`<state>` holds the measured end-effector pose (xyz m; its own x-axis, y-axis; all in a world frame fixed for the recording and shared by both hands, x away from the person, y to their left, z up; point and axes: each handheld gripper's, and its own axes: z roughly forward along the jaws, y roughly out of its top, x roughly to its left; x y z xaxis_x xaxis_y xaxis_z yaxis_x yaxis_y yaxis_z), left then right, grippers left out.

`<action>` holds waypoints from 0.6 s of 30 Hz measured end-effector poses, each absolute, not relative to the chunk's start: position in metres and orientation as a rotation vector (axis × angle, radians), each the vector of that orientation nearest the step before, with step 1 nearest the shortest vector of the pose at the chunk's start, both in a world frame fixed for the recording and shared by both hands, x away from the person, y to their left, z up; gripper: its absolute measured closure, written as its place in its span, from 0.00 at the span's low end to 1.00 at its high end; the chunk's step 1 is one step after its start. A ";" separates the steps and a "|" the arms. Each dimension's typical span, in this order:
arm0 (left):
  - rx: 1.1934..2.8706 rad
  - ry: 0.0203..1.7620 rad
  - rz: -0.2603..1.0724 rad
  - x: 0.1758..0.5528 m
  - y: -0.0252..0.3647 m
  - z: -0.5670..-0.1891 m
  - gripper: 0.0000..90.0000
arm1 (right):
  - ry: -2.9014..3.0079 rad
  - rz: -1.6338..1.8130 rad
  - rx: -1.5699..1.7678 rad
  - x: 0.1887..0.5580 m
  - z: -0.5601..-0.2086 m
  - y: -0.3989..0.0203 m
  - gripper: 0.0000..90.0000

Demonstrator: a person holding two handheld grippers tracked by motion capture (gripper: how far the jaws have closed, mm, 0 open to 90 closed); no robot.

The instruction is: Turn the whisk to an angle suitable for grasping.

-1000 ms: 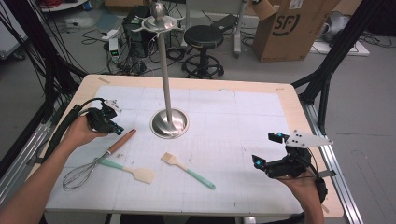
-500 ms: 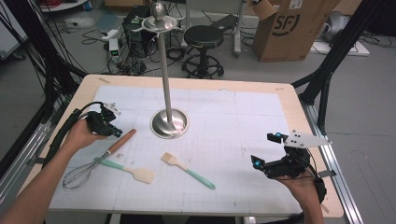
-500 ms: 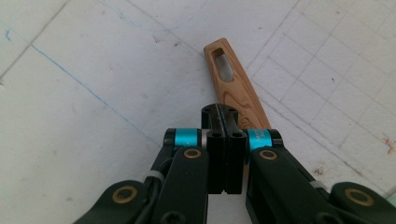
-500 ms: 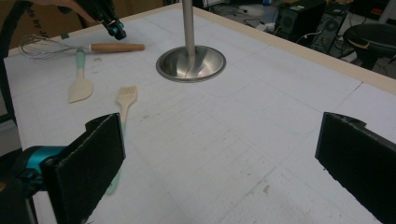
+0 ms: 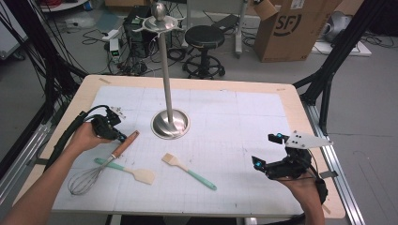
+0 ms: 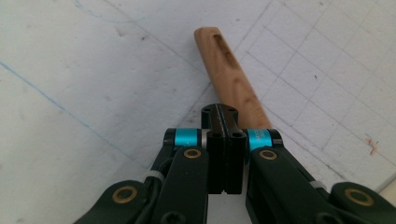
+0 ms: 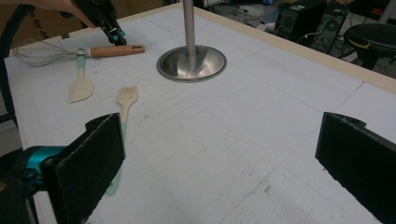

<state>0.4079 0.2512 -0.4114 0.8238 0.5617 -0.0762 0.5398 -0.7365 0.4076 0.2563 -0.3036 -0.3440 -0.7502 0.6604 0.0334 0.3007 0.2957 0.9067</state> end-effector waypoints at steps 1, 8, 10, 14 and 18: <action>2.585 0.806 0.069 0.406 0.248 -0.412 1.00 | 2.224 1.441 0.861 0.256 -0.343 -0.303 0.00; 2.590 0.744 0.046 0.401 0.239 -0.410 1.00 | 2.222 1.439 0.861 0.256 -0.343 -0.303 0.00; 2.591 0.728 0.041 0.399 0.237 -0.409 1.00 | 2.223 1.439 0.858 0.257 -0.343 -0.303 0.00; 2.593 0.703 0.040 0.396 0.233 -0.409 1.00 | 2.229 1.438 0.856 0.257 -0.342 -0.301 0.00; 2.592 0.716 0.042 0.398 0.232 -0.411 1.00 | 2.232 1.438 0.845 0.258 -0.342 -0.299 0.00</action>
